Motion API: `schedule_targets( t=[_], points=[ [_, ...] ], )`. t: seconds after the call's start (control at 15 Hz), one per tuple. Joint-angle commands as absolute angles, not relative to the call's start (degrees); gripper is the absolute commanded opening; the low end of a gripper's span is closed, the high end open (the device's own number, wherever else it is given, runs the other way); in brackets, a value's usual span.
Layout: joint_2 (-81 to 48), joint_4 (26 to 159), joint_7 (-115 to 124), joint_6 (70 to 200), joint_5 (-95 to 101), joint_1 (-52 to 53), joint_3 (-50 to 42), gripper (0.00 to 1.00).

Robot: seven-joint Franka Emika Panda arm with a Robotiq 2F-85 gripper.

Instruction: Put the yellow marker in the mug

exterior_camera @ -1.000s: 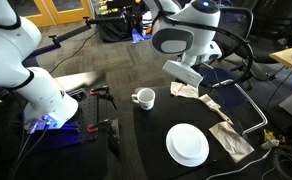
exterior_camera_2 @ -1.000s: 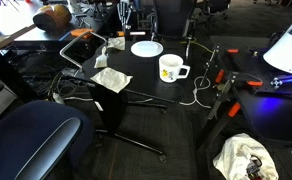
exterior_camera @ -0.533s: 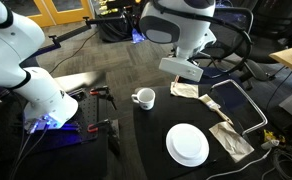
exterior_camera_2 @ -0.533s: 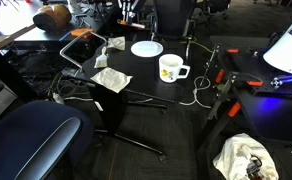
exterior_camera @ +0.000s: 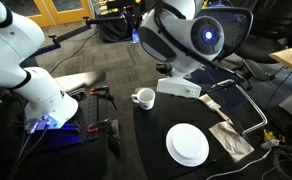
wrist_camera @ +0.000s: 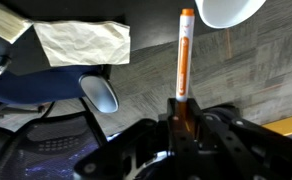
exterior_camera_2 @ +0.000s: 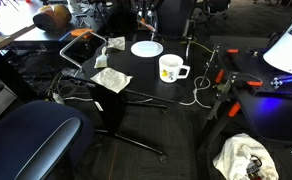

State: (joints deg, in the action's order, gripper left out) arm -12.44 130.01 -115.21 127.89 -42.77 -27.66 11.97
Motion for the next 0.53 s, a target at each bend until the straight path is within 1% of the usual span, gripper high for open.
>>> schedule_targets(
  t=[0.0,0.2,0.27,0.47],
  points=[
    [-11.76,130.04,-121.56,119.99,-44.00,-22.30,3.90,0.03],
    [-11.49,129.67,-121.88,114.59,-44.61,-19.19,0.38,0.03],
    [-12.48,129.73,-121.94,116.94,-43.68,-18.32,-0.96,0.12],
    [-12.49,129.68,-121.88,115.82,-43.95,-17.17,-1.50,0.12]
  ],
)
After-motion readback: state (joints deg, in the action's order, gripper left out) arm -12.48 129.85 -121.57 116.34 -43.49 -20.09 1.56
